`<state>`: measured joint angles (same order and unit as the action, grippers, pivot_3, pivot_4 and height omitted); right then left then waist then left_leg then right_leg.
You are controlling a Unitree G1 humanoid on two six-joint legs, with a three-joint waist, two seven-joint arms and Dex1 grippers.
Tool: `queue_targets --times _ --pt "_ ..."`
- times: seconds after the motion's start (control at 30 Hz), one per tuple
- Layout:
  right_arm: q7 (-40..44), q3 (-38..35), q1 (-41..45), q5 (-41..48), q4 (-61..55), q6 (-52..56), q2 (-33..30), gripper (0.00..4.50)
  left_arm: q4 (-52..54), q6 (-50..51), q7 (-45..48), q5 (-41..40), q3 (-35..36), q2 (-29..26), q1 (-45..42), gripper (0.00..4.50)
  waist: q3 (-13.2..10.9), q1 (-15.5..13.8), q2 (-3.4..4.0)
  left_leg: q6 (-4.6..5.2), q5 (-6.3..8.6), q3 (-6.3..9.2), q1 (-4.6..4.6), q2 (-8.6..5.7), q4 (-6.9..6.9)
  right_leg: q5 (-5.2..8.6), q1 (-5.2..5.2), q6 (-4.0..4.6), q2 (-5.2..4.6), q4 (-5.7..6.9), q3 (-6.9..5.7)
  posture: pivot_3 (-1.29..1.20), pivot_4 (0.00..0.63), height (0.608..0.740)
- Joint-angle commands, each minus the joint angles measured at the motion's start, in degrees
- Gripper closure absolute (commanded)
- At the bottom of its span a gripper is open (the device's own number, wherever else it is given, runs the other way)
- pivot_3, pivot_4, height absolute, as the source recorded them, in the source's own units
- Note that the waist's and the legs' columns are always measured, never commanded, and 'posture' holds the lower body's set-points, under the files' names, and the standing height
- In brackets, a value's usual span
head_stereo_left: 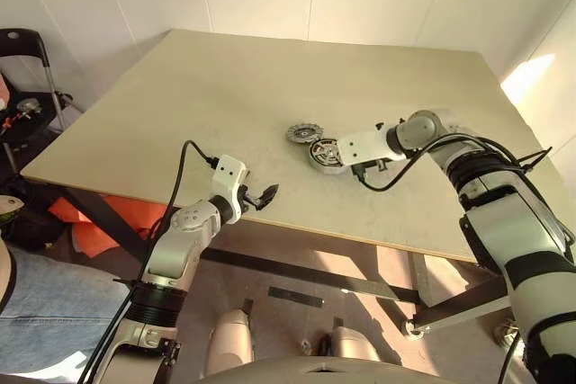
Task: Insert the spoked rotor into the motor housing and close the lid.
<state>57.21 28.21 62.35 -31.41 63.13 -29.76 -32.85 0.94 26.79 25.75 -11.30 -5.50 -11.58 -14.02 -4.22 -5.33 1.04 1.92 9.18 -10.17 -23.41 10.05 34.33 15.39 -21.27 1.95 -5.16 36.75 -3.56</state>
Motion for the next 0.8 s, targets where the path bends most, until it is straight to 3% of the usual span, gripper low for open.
queue_targets --times 0.03,0.37,0.5,0.57,0.63,0.8 --pt "-0.25 -0.03 0.39 0.36 -1.38 0.02 0.94 2.44 2.3 -0.63 -0.05 0.06 0.16 -0.34 -0.52 0.0 0.0 0.01 0.0 0.0 0.0 0.0 0.0 0.0 0.0 0.0 0.0 0.0 0.0 0.01 0.0 0.0 0.0 0.74" --pt "0.97 0.63 -0.71 0.09 -1.16 -0.25 2.57 2.44 2.47 -0.46 -0.22 0.12 0.27 -0.78 -0.38 0.0 0.0 0.11 0.0 0.0 0.0 0.0 0.08 0.01 0.0 0.0 0.05 0.0 0.01 0.01 0.0 0.0 0.0 0.74" --pt "1.14 1.19 -0.93 -0.47 -0.12 -0.57 2.66 3.29 2.48 -0.44 -0.47 0.16 0.23 -0.61 -0.36 0.0 0.01 0.13 -0.02 -0.01 0.0 0.0 0.19 0.04 0.0 0.0 0.14 0.0 0.01 0.02 0.0 0.0 0.0 0.74" --pt "0.31 1.37 -0.86 -0.94 0.43 -0.4 2.67 4.0 2.48 -0.55 -0.59 0.12 0.22 -0.56 -0.25 0.0 0.06 0.31 -0.11 -0.01 0.01 0.0 0.31 0.04 0.0 0.0 0.24 0.0 0.01 0.02 0.01 0.0 0.0 0.74" --pt "-0.45 1.46 -0.65 -1.26 0.91 -0.22 2.74 4.44 2.4 -0.67 -0.65 0.1 0.23 -0.54 -0.21 0.0 0.06 0.58 -0.1 -0.01 0.01 0.01 0.35 0.05 0.0 0.0 0.27 0.0 0.02 0.02 0.01 0.0 0.0 0.74" --pt "-2.79 1.37 -0.16 -1.49 1.7 0.53 2.88 4.49 1.83 -0.91 -0.73 0.18 0.24 -0.37 -0.57 0.0 0.06 0.91 -0.1 -0.02 0.01 0.03 0.35 0.04 -0.01 -0.06 0.27 0.09 0.02 0.05 0.01 0.0 0.0 0.74"
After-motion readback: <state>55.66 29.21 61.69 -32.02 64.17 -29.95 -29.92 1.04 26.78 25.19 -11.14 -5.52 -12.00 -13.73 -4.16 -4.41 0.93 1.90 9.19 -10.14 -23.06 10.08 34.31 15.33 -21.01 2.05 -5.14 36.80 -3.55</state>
